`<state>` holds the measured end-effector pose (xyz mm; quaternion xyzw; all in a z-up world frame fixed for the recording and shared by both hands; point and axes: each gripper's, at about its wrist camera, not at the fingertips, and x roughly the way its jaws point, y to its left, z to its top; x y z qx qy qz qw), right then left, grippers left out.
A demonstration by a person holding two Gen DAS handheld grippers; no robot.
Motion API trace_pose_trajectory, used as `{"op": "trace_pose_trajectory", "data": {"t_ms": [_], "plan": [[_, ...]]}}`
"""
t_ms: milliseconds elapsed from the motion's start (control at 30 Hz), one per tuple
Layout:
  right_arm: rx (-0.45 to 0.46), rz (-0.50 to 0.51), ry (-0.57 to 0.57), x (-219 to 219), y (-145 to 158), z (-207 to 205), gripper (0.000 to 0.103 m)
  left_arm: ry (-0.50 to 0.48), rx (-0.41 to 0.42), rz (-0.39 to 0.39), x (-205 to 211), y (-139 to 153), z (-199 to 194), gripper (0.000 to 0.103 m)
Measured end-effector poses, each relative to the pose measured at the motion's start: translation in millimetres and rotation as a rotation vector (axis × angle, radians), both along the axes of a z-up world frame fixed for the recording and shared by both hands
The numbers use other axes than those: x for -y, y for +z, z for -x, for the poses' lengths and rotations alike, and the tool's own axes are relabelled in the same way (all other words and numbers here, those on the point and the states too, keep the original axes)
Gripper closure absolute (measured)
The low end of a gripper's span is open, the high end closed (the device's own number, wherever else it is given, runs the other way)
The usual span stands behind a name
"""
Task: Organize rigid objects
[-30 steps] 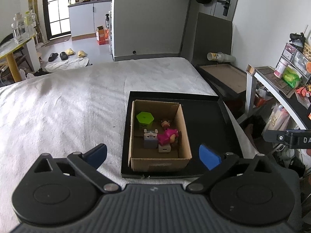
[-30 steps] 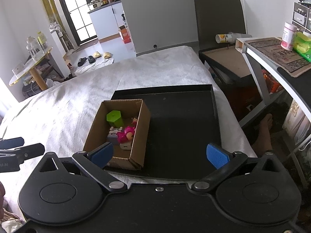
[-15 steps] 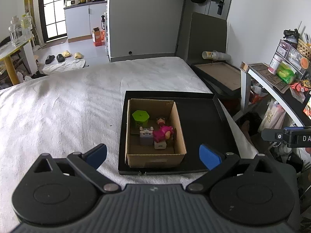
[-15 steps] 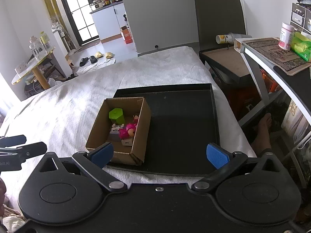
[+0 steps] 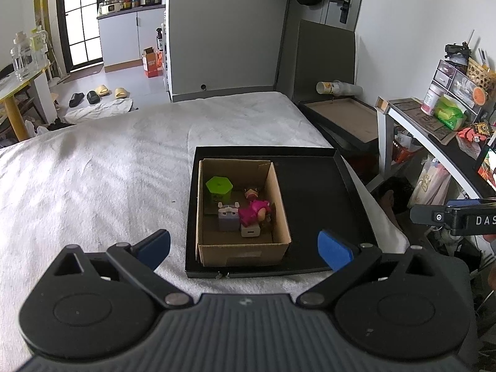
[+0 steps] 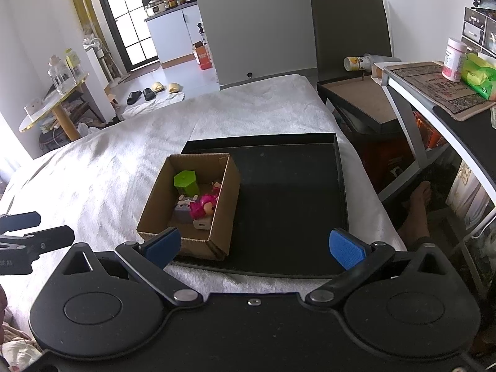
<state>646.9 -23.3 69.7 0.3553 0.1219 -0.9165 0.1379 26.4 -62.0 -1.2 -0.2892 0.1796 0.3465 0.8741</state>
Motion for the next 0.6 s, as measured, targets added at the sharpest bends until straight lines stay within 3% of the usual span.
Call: {"op": "trace_pose_trajectory", "data": {"t_ms": [600], "plan": [[-0.003, -0.015, 0.013, 1.1, 1.2, -8.2, 0.0, 0.001, 0.005, 0.011, 4.7, -1.7, 5.5, 0.002]]}}
